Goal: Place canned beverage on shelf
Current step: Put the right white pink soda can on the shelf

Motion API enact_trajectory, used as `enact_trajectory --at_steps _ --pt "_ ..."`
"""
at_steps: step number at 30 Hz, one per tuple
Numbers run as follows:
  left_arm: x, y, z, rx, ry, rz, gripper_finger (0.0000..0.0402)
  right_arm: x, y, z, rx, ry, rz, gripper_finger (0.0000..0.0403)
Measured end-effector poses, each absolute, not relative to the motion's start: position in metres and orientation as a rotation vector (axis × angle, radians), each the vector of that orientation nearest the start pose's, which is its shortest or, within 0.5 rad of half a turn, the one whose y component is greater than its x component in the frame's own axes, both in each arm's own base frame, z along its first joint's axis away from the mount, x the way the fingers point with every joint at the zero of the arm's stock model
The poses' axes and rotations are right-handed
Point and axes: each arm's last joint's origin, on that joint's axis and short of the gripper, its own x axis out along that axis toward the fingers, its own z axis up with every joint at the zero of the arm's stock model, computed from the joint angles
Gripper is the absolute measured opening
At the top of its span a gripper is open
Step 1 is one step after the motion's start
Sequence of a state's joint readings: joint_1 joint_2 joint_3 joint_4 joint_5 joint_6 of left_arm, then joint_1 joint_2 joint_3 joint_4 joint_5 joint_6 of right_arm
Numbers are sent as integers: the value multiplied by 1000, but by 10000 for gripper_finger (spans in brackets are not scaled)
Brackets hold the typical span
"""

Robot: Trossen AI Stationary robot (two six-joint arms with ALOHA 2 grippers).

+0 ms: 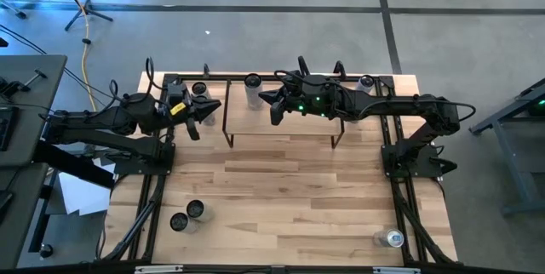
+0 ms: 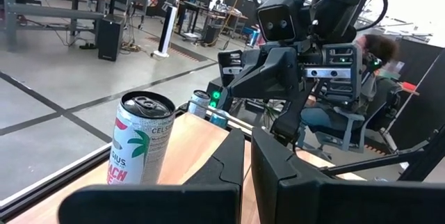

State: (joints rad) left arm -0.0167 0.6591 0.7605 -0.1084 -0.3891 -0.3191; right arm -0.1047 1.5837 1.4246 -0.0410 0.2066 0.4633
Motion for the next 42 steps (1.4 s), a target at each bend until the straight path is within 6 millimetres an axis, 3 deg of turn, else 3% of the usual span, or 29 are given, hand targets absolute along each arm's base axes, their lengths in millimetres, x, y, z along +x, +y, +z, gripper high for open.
enact_trajectory --at_steps 42 --pt "128 9 354 -280 -85 380 0 366 -44 369 448 124 -351 0"
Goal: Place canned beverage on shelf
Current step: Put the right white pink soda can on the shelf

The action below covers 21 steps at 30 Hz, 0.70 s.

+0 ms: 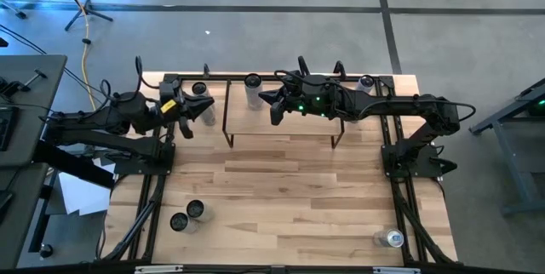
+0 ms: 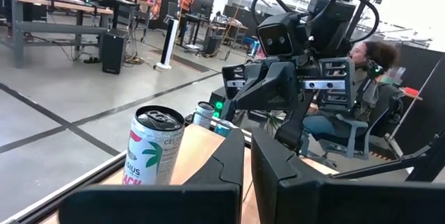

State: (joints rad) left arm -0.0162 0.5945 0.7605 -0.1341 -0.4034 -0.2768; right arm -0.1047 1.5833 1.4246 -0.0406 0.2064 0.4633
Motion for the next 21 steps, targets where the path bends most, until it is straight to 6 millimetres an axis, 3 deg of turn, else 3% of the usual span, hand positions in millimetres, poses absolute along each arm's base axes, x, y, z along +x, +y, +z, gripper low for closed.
enact_trajectory --at_steps 21 --pt "128 7 354 -309 -75 295 1 366 -47 370 530 76 -428 0"
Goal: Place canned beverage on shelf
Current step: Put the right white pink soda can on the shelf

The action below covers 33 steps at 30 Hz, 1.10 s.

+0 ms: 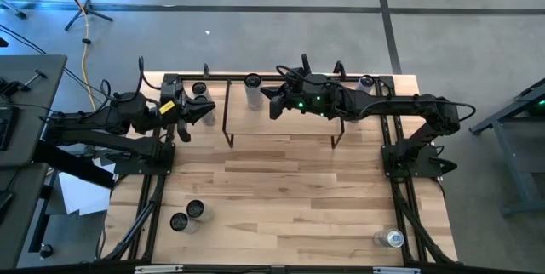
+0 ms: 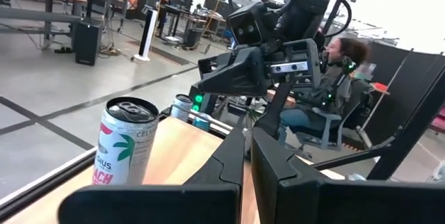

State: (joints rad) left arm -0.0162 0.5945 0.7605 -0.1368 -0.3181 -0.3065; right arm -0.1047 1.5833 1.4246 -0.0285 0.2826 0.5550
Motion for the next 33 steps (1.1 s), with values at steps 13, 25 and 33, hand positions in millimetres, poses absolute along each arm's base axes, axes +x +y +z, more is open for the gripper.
enact_trajectory --at_steps 13,25,33 --pt "129 7 354 -280 -70 301 1 356 -79 407 440 143 -303 138" --pt "128 8 354 -341 -84 328 1 363 -89 409 333 270 -353 289" --pt "128 8 354 -340 -84 330 1 364 -89 409 332 268 -356 291"
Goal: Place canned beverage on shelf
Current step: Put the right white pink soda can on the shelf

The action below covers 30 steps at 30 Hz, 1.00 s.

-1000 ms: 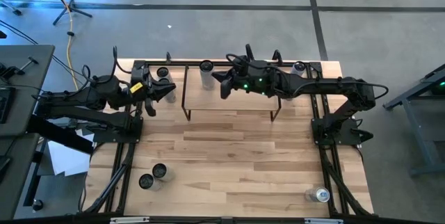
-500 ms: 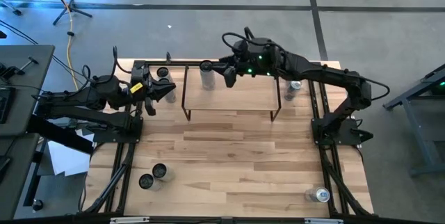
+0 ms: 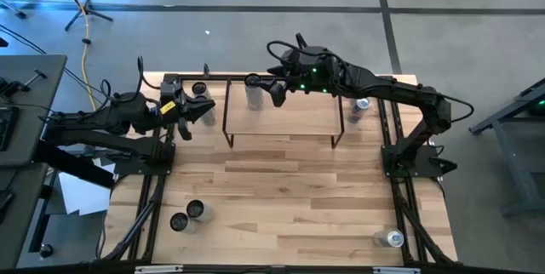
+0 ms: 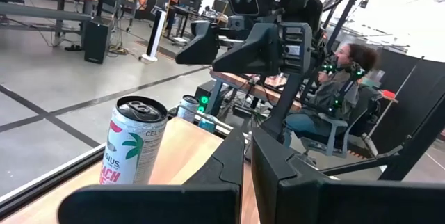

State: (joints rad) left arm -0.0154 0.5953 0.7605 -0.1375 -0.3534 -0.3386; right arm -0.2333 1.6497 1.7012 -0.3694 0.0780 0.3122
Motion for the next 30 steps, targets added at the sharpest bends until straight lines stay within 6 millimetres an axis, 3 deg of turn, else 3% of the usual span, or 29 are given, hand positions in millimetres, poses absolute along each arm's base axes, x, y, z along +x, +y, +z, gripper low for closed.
enact_trajectory --at_steps 9,14,30 --pt "128 7 354 -280 -70 305 3 363 -91 410 321 245 -441 291" --pt "129 7 354 -262 -67 300 3 363 -92 410 414 213 -482 291" --pt "129 5 354 -260 -56 215 3 363 -91 410 502 206 -440 291"
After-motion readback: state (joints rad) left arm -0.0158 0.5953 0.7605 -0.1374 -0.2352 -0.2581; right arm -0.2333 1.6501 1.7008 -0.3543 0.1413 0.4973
